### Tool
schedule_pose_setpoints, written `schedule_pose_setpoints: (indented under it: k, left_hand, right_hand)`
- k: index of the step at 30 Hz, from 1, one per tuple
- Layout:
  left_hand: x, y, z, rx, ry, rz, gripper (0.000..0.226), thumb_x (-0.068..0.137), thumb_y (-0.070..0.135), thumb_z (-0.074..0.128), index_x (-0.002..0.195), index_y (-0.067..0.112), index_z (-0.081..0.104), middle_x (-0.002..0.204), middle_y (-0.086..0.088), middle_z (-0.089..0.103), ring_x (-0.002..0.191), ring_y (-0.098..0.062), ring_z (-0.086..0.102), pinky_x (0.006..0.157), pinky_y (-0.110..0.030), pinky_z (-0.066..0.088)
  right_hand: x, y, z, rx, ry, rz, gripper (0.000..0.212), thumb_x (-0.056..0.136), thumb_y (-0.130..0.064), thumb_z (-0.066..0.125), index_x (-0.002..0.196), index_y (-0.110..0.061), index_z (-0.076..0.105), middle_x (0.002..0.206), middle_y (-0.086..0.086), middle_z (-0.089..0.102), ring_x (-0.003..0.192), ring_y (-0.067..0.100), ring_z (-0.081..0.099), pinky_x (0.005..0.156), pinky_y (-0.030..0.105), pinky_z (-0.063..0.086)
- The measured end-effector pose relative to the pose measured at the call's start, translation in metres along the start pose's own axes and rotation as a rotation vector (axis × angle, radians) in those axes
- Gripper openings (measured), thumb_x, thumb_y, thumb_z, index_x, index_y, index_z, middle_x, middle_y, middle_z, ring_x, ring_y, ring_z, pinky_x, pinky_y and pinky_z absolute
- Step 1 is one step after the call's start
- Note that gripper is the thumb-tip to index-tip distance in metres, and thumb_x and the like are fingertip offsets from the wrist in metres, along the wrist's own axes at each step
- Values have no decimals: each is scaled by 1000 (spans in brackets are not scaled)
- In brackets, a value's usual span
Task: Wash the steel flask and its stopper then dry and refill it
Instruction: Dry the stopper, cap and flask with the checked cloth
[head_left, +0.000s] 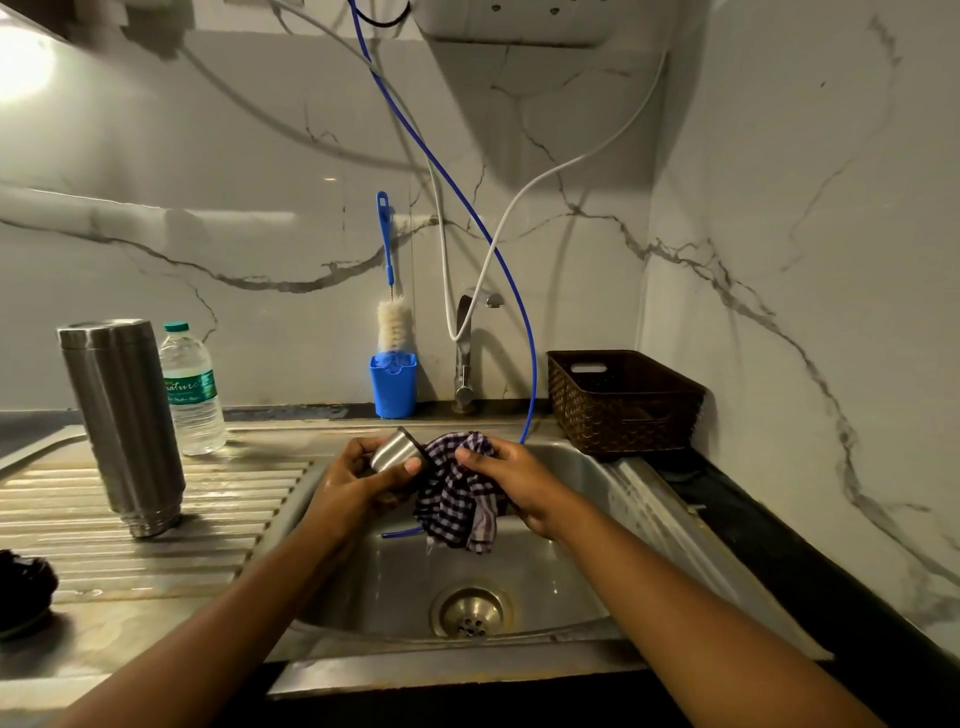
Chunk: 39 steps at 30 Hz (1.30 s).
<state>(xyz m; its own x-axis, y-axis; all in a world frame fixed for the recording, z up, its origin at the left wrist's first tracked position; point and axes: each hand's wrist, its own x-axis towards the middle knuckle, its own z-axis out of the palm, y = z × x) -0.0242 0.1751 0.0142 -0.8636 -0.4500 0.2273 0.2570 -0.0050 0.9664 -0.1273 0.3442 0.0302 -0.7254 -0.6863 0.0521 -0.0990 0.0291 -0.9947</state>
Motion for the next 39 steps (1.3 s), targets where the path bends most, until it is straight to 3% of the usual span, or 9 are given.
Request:
schedule_pose_setpoints:
  k: [3,8,13,20,23,25,29,33,39]
  left_hand:
    - [-1,-1,1,-9,0,3,88,30,42,90,108,17,57,107,-9,67,91,-22,67,61,-23,53]
    - [-4,2,7,-10,67,20,45,70,16,75,109,17,54,106,-9,64,90,-21,65,63,-25,52]
    - [-5,2,9,11,46,34,40,70,20,73,106,22,55,108,-8,65,96,-24,64,73,-33,53]
    - [-5,4,11,74,59,21,40,73,22,73,108,21,54,103,-6,67,91,-20,66,84,-39,53]
    - [-4,7,11,-56,42,-46,40,77,21,69,109,5,52,90,-11,68,69,-15,68,60,-27,55]
    - [-3,10,9,-125,32,-75,25,85,20,63,103,5,54,80,-6,66,63,-11,67,55,-23,53]
    - [-2,13,8,-163,12,-154,23,87,22,62,102,5,59,81,-6,69,69,-15,67,59,-25,54]
    - [-3,11,10,-238,11,-201,49,77,22,68,122,8,52,91,-10,67,75,-19,65,54,-26,54]
    - [-5,8,14,-197,-107,-162,53,78,26,62,125,4,53,98,-14,67,74,-20,63,66,-31,56]
  right_hand:
    - [3,0,-2,33,98,95,29,89,-33,58,113,-16,56,105,6,65,98,22,61,84,36,51]
    - [3,-3,-10,191,239,250,26,93,-30,45,81,-12,61,76,7,63,73,21,58,70,32,45]
    - [2,-6,-9,321,179,267,32,90,-29,40,71,-12,58,61,4,63,68,20,56,67,32,44]
    - [-8,-12,20,181,5,34,26,95,-34,40,105,-19,60,106,9,63,101,24,56,96,44,44]
    - [-8,-10,33,-101,-92,-127,53,96,-36,45,145,-31,26,141,3,41,125,24,44,105,47,38]
    - [-7,-5,32,-347,-144,-250,75,96,-35,48,150,-31,-3,157,-2,12,141,20,22,113,44,28]
    - [-6,3,26,-666,-104,-462,83,95,-32,50,147,-25,-15,157,-8,-16,142,5,-8,118,34,11]
    - [-10,7,37,-751,-42,-586,85,95,-33,51,142,-25,-19,151,-11,-28,138,-1,-22,115,21,3]
    - [0,14,49,-597,194,-589,99,80,-38,71,150,-21,4,158,-7,1,143,4,1,115,21,12]
